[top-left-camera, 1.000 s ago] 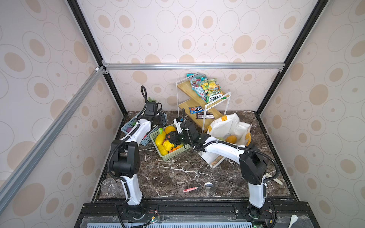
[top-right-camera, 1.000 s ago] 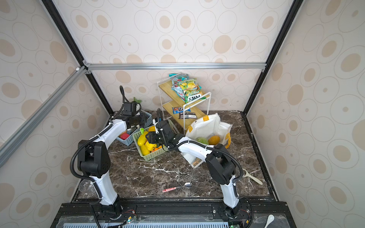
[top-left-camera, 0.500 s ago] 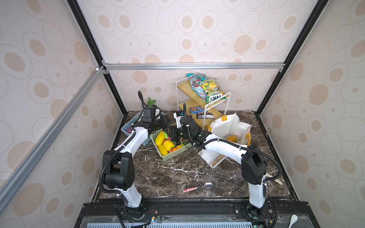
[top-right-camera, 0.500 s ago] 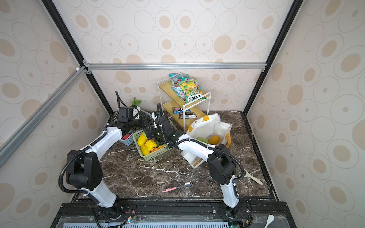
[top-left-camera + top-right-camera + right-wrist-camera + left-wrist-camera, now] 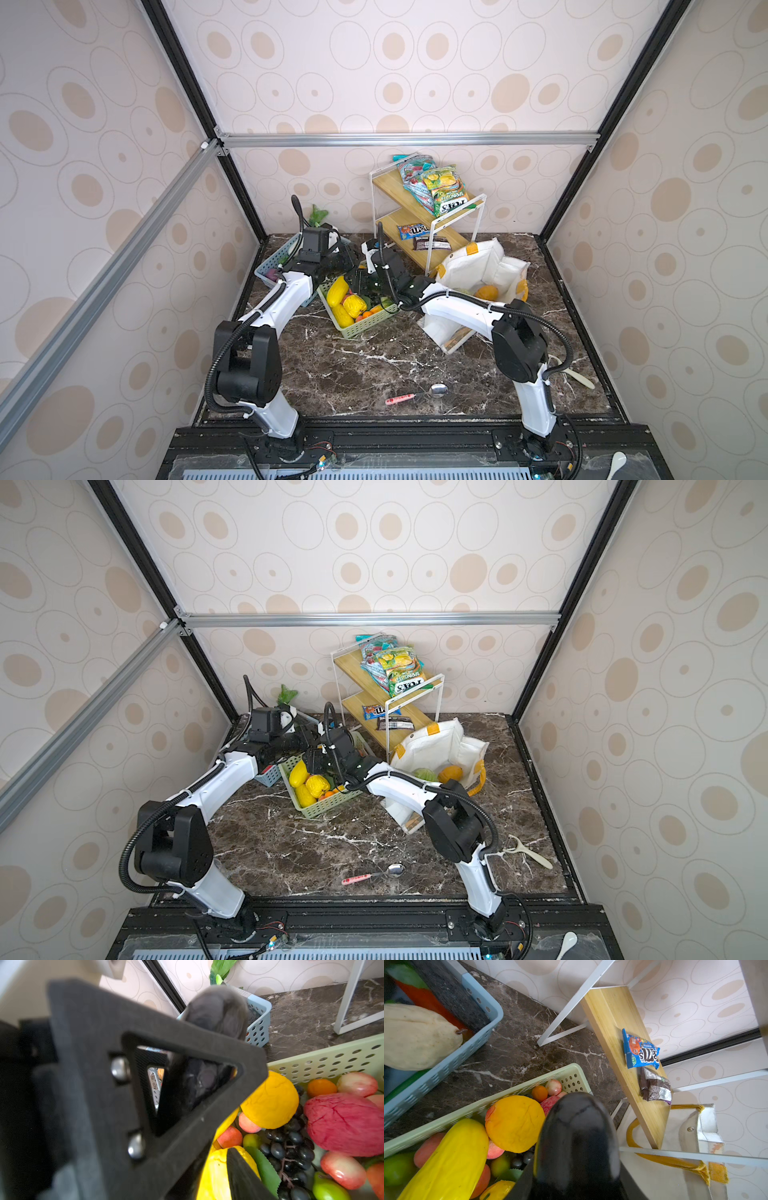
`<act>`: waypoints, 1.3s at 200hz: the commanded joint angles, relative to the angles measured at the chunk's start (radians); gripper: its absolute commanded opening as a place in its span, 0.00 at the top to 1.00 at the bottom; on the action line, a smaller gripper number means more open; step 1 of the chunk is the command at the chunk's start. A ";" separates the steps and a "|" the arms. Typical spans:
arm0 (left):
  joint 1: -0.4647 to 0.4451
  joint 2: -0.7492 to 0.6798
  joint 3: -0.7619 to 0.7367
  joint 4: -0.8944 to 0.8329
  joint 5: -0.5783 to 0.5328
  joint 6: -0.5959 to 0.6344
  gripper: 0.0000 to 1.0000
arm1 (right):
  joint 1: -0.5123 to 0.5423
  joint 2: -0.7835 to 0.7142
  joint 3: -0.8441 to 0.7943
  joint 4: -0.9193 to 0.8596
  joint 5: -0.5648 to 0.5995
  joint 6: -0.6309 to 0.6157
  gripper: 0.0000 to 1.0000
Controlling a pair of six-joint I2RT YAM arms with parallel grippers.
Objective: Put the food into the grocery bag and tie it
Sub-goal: 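Open the left gripper and draw it back while the right holds the eggplant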
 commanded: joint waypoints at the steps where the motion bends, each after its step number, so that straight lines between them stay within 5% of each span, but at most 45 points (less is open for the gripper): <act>1: -0.008 -0.042 -0.003 0.031 0.013 -0.030 0.55 | -0.003 0.006 0.008 0.026 -0.002 0.028 0.49; 74: -0.014 -0.051 -0.013 0.033 -0.007 -0.046 0.51 | -0.006 -0.013 -0.029 0.072 -0.025 0.066 0.64; 162: -0.011 -0.036 0.039 -0.021 -0.073 -0.015 0.21 | -0.007 -0.035 -0.065 0.071 -0.035 0.068 0.68; 260: 0.103 -0.071 0.075 -0.055 -0.119 -0.003 0.19 | -0.006 -0.156 -0.181 0.070 -0.054 0.056 0.68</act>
